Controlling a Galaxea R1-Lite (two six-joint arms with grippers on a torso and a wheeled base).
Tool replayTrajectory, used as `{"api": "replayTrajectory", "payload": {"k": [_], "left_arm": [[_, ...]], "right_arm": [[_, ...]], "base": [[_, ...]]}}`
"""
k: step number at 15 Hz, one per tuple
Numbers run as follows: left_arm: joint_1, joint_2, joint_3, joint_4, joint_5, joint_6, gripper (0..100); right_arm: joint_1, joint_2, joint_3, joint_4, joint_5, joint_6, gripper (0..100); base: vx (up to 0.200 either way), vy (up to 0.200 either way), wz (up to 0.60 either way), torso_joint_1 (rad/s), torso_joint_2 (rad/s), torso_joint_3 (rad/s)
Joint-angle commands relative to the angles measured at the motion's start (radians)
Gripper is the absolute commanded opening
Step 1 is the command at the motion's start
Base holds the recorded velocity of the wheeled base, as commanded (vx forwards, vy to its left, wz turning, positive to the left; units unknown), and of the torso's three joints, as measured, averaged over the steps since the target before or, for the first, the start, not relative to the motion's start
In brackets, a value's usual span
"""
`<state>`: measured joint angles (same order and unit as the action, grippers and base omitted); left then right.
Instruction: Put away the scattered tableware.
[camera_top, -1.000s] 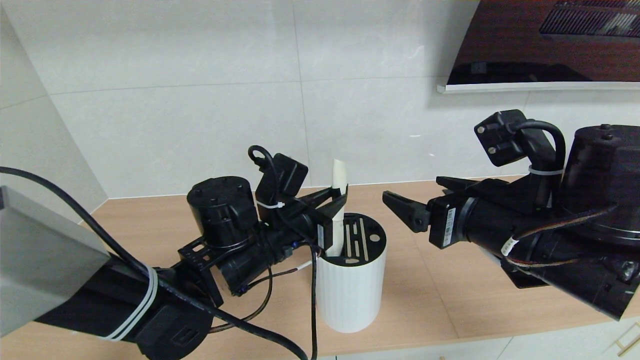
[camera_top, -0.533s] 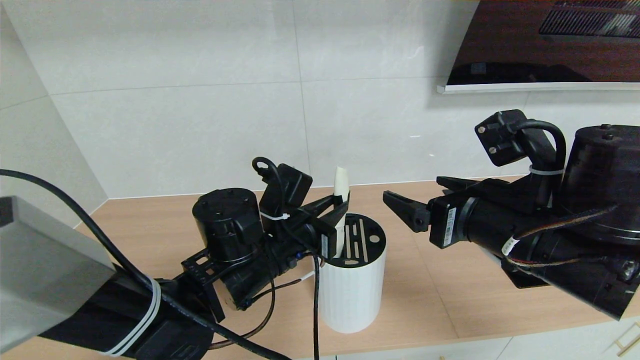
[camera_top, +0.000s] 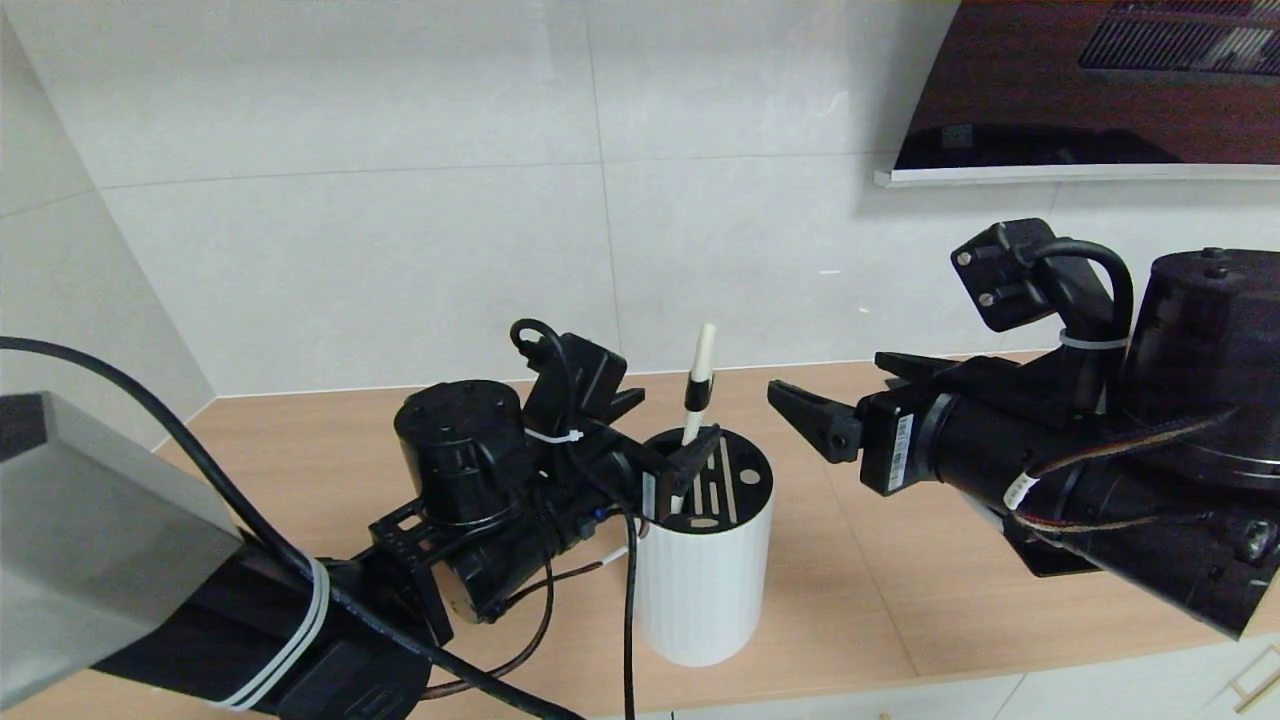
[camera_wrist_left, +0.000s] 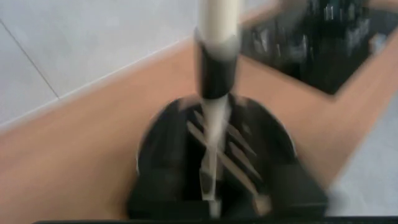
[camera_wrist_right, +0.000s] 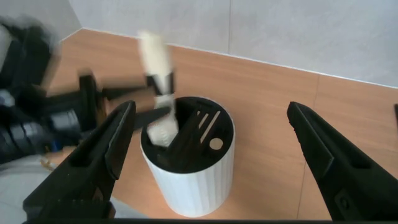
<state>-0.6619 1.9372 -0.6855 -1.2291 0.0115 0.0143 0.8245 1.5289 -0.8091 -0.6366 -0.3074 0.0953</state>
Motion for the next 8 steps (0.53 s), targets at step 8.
{"api": "replayTrajectory", "payload": {"k": [8], "left_arm": [[-0.007, -0.02, 0.006, -0.087, 0.015, -0.004, 100]], "right_arm": [[0.001, -0.003, -0.001, -0.002, 0.001, 0.0, 100]], "base": [[0.0, 0.0, 0.0, 0.0, 0.0, 0.0]]}}
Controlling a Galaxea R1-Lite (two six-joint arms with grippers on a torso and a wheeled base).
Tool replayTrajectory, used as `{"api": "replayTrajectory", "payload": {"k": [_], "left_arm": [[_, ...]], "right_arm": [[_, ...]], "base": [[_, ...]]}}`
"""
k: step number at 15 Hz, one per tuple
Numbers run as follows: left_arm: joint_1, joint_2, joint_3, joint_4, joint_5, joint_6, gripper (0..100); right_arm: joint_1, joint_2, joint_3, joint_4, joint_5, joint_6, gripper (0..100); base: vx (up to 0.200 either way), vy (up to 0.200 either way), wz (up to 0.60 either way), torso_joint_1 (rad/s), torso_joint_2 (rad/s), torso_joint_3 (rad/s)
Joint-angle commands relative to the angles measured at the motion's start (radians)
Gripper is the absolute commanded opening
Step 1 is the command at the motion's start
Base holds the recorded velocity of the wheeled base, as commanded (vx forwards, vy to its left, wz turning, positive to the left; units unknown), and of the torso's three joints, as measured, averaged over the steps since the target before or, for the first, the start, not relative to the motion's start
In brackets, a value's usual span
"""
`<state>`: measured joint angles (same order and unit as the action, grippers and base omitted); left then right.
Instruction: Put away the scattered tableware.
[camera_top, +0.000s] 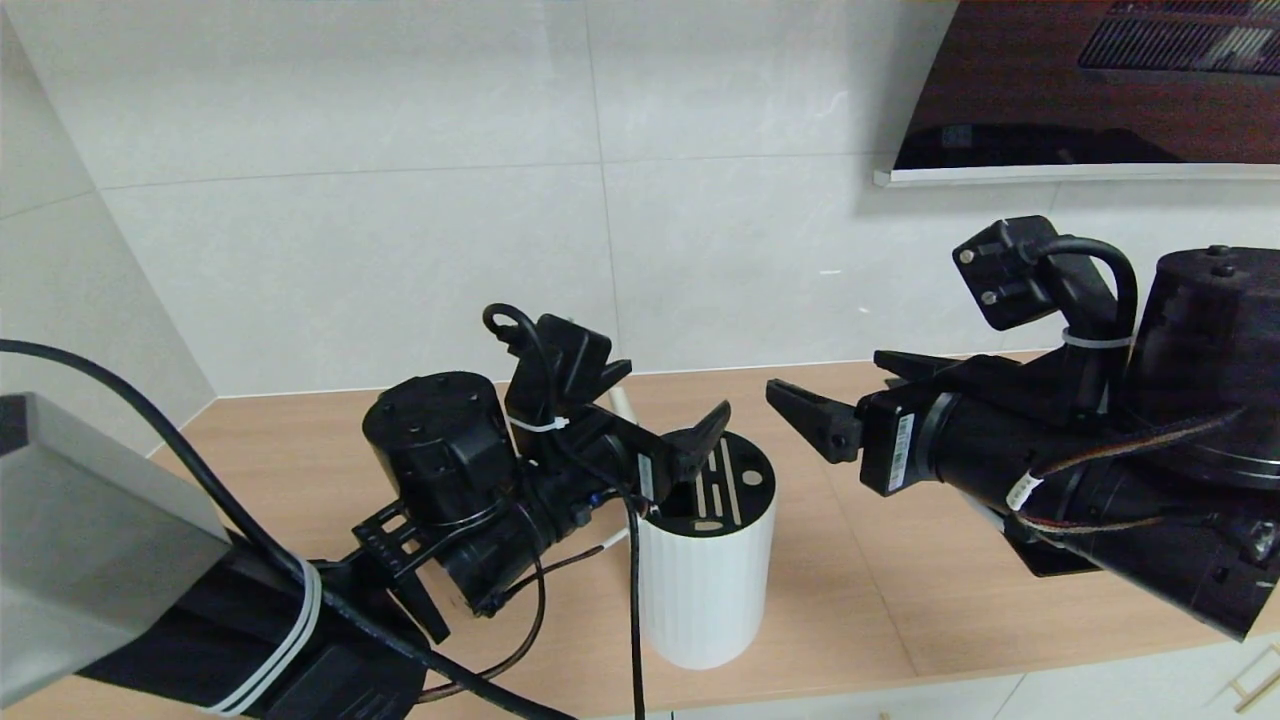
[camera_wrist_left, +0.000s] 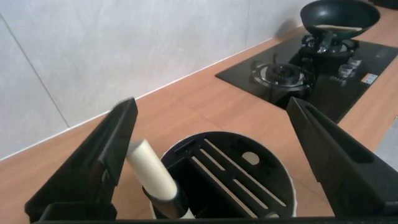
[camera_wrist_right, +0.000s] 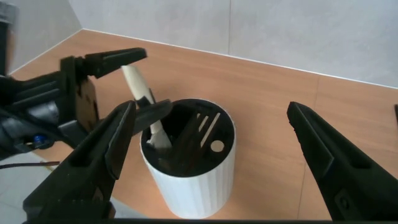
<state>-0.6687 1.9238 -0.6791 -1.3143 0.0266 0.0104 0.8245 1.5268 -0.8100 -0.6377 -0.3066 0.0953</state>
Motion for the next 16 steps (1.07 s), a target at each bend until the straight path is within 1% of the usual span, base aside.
{"api": "replayTrajectory", "payload": {"k": [1, 2, 3, 5, 6, 7, 8, 9, 10, 11, 12, 13, 14, 15, 16], "left_arm": [[0.0, -0.014, -0.002, -0.003, 0.001, 0.0, 100], [0.0, -0.028, -0.002, -0.003, 0.001, -0.001, 100], [0.0, -0.068, -0.002, -0.003, 0.001, -0.01, 100], [0.0, -0.152, 0.001, 0.0, 0.019, -0.024, 100], [0.001, -0.201, 0.012, -0.002, 0.035, -0.024, 100], [0.009, -0.256, 0.027, -0.002, 0.047, -0.024, 100], [0.026, -0.316, 0.055, -0.002, 0.062, -0.032, 100], [0.04, -0.348, 0.073, -0.002, 0.069, -0.035, 100], [0.08, -0.44, 0.145, -0.002, 0.079, -0.044, 100], [0.121, -0.514, 0.219, 0.0, 0.092, -0.046, 100], [0.163, -0.579, 0.294, 0.001, 0.104, -0.046, 100], [0.207, -0.643, 0.375, 0.004, 0.113, -0.046, 100], [0.264, -0.701, 0.451, 0.006, 0.113, -0.046, 100], [0.31, -0.737, 0.504, 0.015, 0.108, -0.047, 100], [0.37, -0.767, 0.566, 0.029, 0.108, -0.075, 100]], "right_arm": [[0.001, 0.0, 0.0, 0.0, 0.0, 0.0, 100], [-0.001, 0.0, 0.0, 0.0, 0.0, 0.0, 100], [-0.015, -0.002, 0.0, -0.004, -0.002, 0.0, 100], [-0.042, -0.028, 0.003, -0.004, -0.002, 0.0, 100], [-0.076, -0.047, 0.018, -0.005, 0.0, 0.001, 100], [-0.13, -0.076, 0.041, -0.007, 0.0, 0.0, 100], [-0.166, -0.114, 0.068, -0.008, -0.002, -0.002, 100], [-0.18, -0.137, 0.089, -0.008, -0.003, -0.005, 100], [-0.254, -0.228, 0.17, -0.008, -0.006, -0.031, 100], [-0.338, -0.298, 0.229, -0.008, 0.011, -0.034, 100], [-0.435, -0.353, 0.256, -0.007, 0.053, -0.029, 100], [-0.564, -0.413, 0.284, -0.007, 0.13, -0.026, 100], [-0.666, -0.482, 0.324, -0.004, 0.215, -0.028, 100], [-0.728, -0.539, 0.357, 0.003, 0.277, -0.029, 100], [-0.76, -0.614, 0.423, 0.021, 0.314, -0.032, 100]], "base": [[0.0, 0.0, 0.0, 0.0, 0.0, 0.0], [0.0, 0.0, 0.0, 0.0, 0.0, 0.0], [0.0, 0.0, 0.0, 0.0, 0.0, 0.0], [0.0, 0.0, 0.0, 0.0, 0.0, 0.0], [0.0, 0.0, 0.0, 0.0, 0.0, 0.0], [0.0, 0.0, 0.0, 0.0, 0.0, 0.0], [0.0, 0.0, 0.0, 0.0, 0.0, 0.0], [0.0, 0.0, 0.0, 0.0, 0.0, 0.0], [0.0, 0.0, 0.0, 0.0, 0.0, 0.0], [0.0, 0.0, 0.0, 0.0, 0.0, 0.0], [0.0, 0.0, 0.0, 0.0, 0.0, 0.0], [0.0, 0.0, 0.0, 0.0, 0.0, 0.0], [0.0, 0.0, 0.0, 0.0, 0.0, 0.0], [0.0, 0.0, 0.0, 0.0, 0.0, 0.0], [0.0, 0.0, 0.0, 0.0, 0.0, 0.0]]}}
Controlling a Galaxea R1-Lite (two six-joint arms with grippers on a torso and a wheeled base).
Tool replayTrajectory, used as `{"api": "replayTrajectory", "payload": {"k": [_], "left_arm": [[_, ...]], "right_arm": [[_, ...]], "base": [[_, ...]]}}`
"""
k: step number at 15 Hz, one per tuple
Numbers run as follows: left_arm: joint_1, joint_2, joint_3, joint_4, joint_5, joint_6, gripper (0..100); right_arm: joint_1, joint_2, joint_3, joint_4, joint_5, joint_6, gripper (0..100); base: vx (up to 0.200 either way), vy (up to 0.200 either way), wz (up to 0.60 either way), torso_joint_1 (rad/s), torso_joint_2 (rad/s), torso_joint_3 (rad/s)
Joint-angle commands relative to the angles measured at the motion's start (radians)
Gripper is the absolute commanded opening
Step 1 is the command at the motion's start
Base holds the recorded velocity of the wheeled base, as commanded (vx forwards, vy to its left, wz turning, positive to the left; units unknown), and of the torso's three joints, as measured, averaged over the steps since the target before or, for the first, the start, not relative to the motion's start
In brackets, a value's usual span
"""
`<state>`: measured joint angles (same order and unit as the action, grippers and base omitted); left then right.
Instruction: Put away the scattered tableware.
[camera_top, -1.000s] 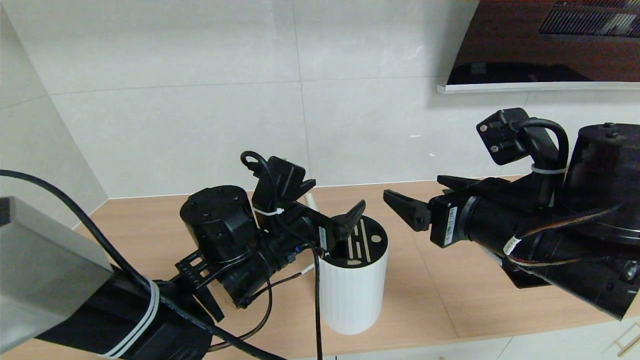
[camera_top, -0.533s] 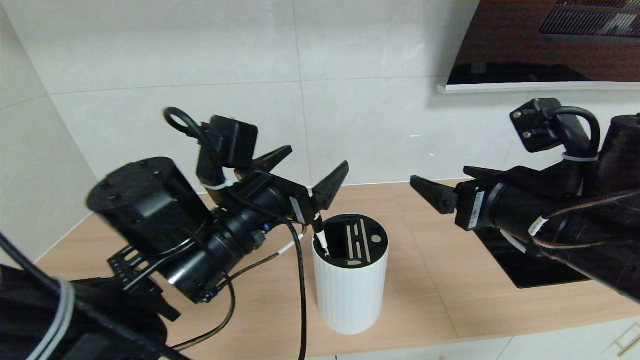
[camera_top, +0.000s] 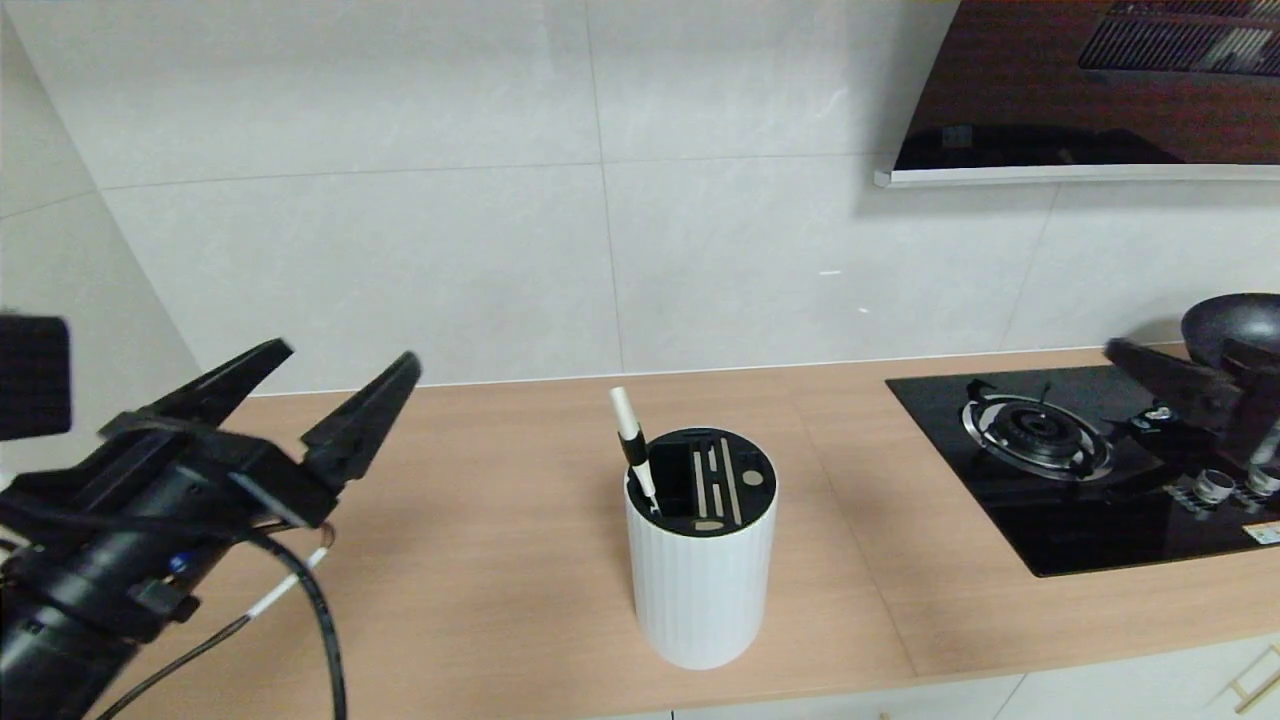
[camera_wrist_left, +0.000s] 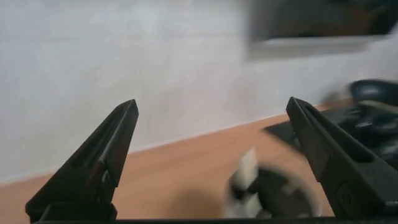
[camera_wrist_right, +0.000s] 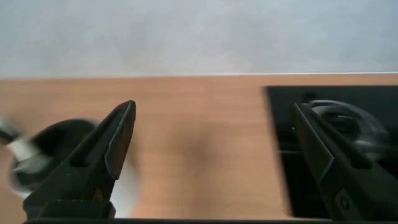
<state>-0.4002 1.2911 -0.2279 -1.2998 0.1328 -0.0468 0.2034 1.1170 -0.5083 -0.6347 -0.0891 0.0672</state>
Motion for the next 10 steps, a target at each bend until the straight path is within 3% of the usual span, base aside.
{"api": "replayTrajectory", "payload": {"k": [1, 3, 5, 6, 7, 10], "left_arm": [[0.121, -0.168, 0.15, 0.014, 0.004, -0.053, 100], [0.123, -0.289, 0.223, 0.02, 0.008, -0.065, 100], [0.123, -0.421, 0.228, 0.123, 0.034, -0.062, 100], [0.135, -0.615, 0.228, 0.369, 0.07, -0.053, 100], [0.178, -0.742, 0.228, 0.534, 0.067, -0.053, 100], [0.297, -1.095, 0.203, 0.953, -0.027, -0.054, 100]], "right_arm": [[-0.137, -0.27, 0.168, 0.035, 0.097, -0.006, 100], [-0.137, -0.401, 0.231, 0.089, 0.103, -0.006, 100], [-0.137, -0.479, 0.235, 0.151, 0.106, -0.006, 100], [-0.134, -0.556, 0.234, 0.23, 0.111, -0.004, 100], [-0.131, -0.597, 0.234, 0.27, 0.131, -0.004, 100], [-0.131, -0.706, 0.229, 0.38, 0.158, -0.004, 100]], "base": [[0.0, 0.0, 0.0, 0.0, 0.0, 0.0], [0.0, 0.0, 0.0, 0.0, 0.0, 0.0], [0.0, 0.0, 0.0, 0.0, 0.0, 0.0], [0.0, 0.0, 0.0, 0.0, 0.0, 0.0], [0.0, 0.0, 0.0, 0.0, 0.0, 0.0], [0.0, 0.0, 0.0, 0.0, 0.0, 0.0]]}}
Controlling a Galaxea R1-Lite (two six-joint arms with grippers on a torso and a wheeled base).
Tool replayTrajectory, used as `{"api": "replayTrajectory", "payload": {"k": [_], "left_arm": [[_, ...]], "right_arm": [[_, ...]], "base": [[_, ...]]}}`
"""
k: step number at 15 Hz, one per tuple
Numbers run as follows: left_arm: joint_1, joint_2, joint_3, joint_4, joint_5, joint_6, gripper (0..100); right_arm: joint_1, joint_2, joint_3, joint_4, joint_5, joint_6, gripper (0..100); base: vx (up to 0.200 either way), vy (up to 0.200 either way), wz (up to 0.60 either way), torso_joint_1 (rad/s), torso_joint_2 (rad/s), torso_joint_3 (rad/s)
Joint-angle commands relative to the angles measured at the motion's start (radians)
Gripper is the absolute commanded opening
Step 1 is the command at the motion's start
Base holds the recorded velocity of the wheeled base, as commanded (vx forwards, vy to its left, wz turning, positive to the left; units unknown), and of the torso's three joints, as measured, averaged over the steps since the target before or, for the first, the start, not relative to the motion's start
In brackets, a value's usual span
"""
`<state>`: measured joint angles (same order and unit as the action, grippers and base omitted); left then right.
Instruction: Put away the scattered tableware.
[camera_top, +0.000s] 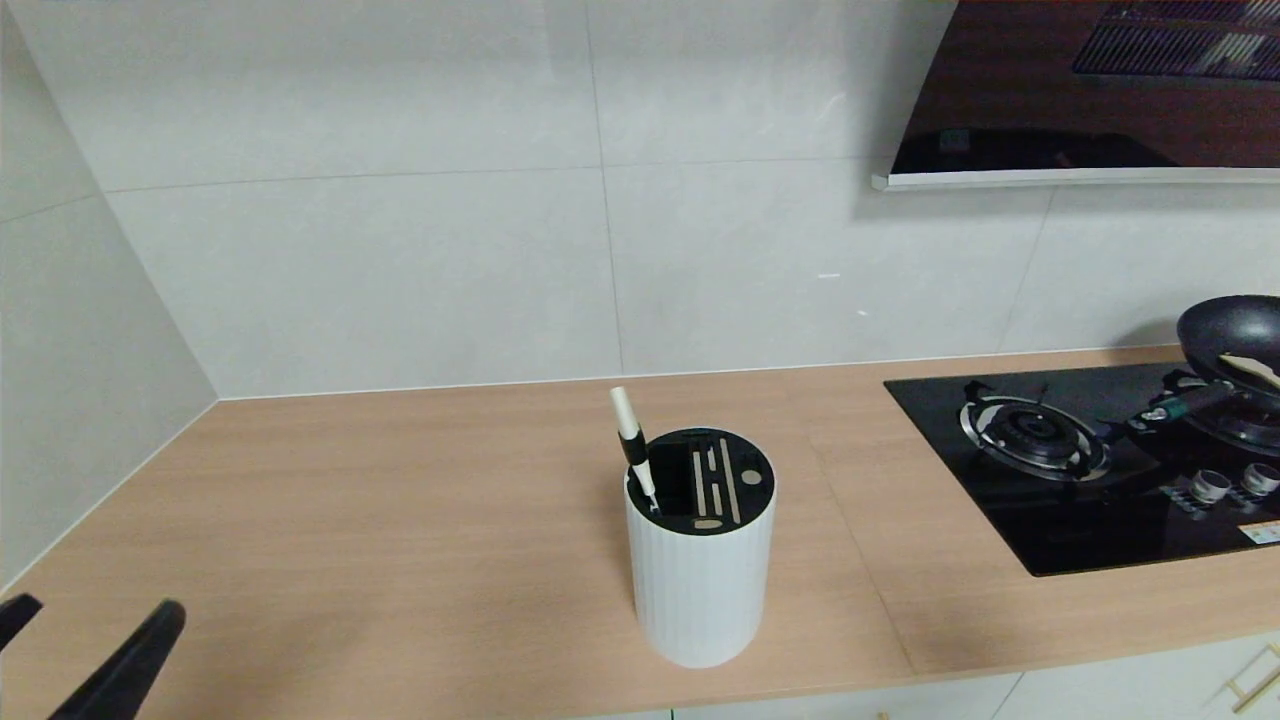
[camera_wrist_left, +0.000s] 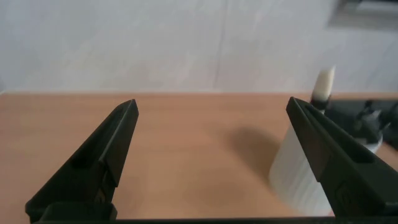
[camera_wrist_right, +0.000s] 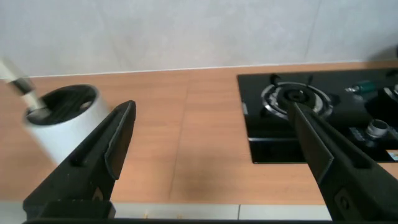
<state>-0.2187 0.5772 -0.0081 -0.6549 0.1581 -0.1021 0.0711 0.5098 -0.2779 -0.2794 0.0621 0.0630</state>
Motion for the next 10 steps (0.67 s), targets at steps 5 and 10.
{"api": "replayTrajectory", "payload": {"k": [5, 10], "left_arm": [[0.225, -0.577, 0.008, 0.46, -0.111, 0.01, 100], [0.225, -0.577, 0.008, 0.597, -0.104, 0.042, 100]], "right_arm": [[0.001, -0.274, 0.003, 0.127, 0.012, -0.005, 100], [-0.024, -0.433, 0.012, 0.266, -0.002, -0.022, 100]], "base": [[0.0, 0.0, 0.0, 0.0, 0.0, 0.0], [0.0, 0.0, 0.0, 0.0, 0.0, 0.0]]}}
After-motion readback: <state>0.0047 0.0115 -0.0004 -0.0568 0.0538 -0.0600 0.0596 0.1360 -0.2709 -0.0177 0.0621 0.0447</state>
